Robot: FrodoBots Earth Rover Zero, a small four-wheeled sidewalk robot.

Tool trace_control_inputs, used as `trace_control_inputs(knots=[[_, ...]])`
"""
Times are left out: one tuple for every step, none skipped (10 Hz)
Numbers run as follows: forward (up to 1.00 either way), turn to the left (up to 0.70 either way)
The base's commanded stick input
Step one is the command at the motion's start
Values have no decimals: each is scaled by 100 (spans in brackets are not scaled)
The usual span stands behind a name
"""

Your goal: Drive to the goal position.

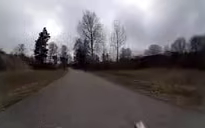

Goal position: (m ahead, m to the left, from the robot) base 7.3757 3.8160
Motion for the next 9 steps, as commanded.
trace_control_inputs(knots=[[70,0],[70,0],[70,0],[70,0],[70,0],[70,0],[70,0],[70,0],[70,0]])
